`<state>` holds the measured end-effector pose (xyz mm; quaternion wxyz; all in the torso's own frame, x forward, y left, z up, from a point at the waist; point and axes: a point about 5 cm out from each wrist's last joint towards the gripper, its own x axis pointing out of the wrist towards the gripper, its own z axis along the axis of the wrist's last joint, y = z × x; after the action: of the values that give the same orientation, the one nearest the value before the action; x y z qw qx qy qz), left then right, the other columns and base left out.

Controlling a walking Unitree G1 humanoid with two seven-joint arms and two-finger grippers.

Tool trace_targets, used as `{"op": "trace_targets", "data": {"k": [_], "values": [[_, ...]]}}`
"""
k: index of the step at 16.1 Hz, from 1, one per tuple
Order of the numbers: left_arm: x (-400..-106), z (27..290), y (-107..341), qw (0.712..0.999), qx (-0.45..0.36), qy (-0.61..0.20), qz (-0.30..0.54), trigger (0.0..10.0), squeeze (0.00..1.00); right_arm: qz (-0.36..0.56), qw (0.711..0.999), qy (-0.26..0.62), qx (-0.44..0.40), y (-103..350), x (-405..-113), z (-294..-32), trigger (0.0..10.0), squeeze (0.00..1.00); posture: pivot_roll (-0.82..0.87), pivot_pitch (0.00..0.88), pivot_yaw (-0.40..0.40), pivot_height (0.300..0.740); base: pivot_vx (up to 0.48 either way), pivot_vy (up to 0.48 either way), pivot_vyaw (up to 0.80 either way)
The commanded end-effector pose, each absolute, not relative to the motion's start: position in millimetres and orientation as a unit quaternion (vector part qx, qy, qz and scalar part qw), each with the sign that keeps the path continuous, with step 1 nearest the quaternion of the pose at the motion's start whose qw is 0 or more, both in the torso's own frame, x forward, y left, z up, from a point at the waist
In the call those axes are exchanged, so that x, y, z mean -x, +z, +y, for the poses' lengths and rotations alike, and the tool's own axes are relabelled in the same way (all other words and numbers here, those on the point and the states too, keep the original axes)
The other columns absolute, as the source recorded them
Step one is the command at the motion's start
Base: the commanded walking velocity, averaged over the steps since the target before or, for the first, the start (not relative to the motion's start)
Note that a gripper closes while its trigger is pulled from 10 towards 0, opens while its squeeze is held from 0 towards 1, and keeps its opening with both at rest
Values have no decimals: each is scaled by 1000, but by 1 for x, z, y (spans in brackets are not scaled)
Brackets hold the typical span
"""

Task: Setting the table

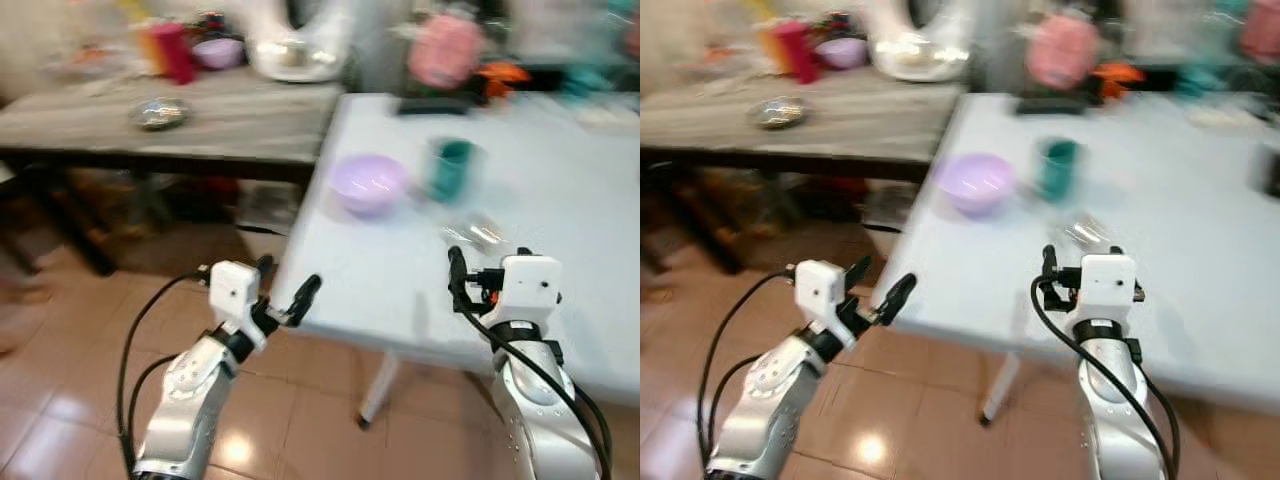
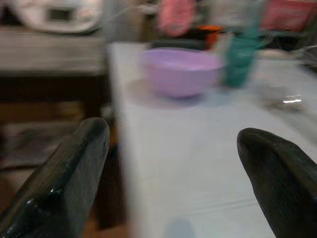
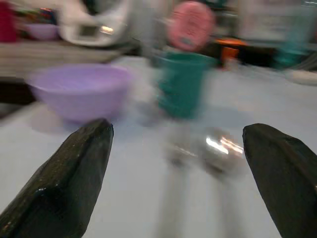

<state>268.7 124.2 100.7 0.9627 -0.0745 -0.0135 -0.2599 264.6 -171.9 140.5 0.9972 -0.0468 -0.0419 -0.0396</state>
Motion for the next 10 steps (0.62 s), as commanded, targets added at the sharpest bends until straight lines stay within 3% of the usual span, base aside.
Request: {"op": "trace_targets", "data": {"k": [1, 4, 10], "values": [[-270, 127, 103, 964, 72, -255, -15, 10000, 0, -42, 998, -29, 46, 140, -264, -167, 10000, 0, -284, 72, 90, 740, 352, 0, 0], [-271, 127, 103, 965, 71, -252, -14, 10000, 0, -47, 997, -23, 49, 142, -264, -166, 10000, 0, -283, 72, 86, 740, 311, 0, 0], [-267, 131, 99, 966, 67, -250, -11, 10000, 0, -50, 996, -3, 69, 145, -265, -161, 10000, 0, -279, 78, 74, 740, 0, 0, 0]]}}
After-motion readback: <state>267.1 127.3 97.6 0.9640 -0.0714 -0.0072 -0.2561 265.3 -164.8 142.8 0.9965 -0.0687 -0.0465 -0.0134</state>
